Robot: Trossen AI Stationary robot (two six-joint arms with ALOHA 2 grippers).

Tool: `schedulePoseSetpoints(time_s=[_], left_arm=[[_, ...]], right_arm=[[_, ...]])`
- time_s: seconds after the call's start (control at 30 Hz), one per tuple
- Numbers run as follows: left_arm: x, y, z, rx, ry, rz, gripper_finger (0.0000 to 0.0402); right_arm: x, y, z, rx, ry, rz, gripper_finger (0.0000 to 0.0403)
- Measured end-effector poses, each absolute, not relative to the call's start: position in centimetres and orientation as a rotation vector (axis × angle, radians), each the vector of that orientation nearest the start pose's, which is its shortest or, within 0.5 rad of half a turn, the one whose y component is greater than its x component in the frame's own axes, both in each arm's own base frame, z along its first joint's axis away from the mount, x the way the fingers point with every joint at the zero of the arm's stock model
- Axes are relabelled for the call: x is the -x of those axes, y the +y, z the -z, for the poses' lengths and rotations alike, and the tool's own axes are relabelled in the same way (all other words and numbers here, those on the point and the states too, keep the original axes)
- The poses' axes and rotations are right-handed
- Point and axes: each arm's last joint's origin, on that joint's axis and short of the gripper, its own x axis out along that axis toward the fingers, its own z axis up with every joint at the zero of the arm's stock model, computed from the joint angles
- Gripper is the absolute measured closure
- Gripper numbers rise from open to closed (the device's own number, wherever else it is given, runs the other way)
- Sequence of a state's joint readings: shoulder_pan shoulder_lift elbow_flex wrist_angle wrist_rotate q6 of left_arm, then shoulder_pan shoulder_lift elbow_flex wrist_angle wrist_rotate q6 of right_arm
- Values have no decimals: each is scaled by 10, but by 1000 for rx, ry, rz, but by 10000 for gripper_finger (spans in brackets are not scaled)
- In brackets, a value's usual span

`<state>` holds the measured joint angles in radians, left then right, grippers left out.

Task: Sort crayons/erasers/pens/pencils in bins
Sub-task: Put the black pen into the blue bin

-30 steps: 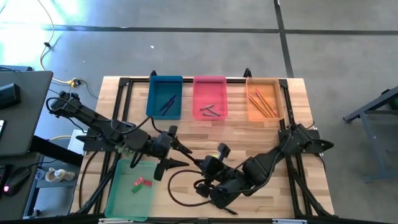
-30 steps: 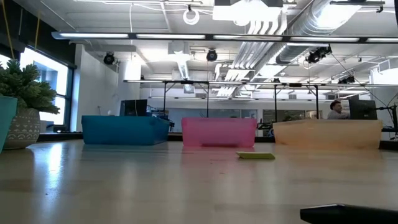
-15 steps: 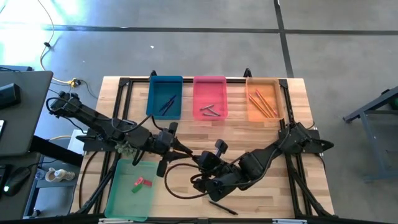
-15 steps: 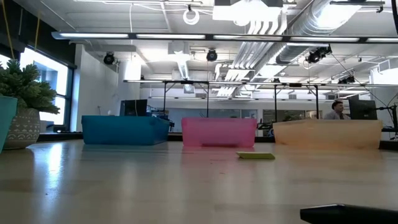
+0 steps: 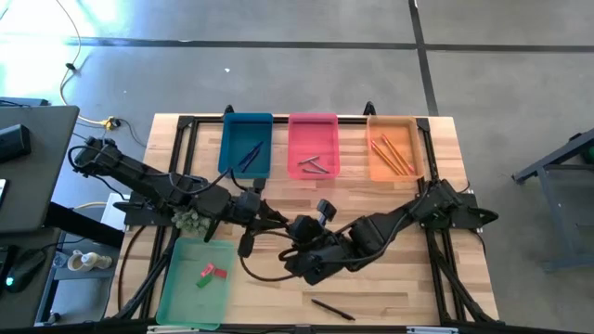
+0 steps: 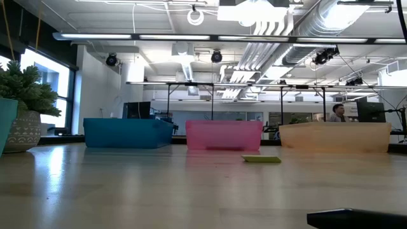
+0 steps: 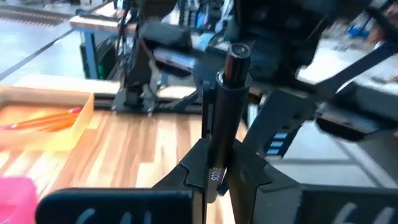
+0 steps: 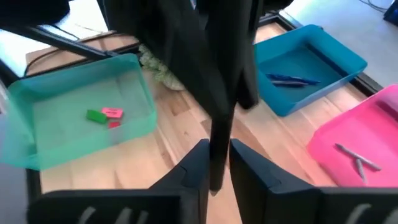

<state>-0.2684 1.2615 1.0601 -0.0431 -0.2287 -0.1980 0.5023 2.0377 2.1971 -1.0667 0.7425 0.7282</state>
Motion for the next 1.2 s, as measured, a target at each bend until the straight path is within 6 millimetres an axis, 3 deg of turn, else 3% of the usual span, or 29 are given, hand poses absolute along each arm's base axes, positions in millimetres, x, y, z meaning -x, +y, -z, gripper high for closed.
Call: schedulePoseSetpoints(time_s=[0.2, 0.4, 0.67, 0.8, 1.2], left_arm=[[-277, -53, -332, 121, 333, -52, 382], [-275, -22, -322, 94, 448, -168, 382], [-268, 28, -311, 83, 581, -346, 382], [-260, 55, -306, 119, 647, -431, 382], [-226, 118, -292, 268, 812, -653, 381]], right_arm=[[-387, 176, -366, -130, 632, 488, 305], [-384, 156, -367, -54, 699, 520, 259], [-373, 119, -377, 57, 812, 568, 249], [-375, 98, -377, 89, 917, 511, 249], [-389, 35, -334, 54, 1229, 283, 249]])
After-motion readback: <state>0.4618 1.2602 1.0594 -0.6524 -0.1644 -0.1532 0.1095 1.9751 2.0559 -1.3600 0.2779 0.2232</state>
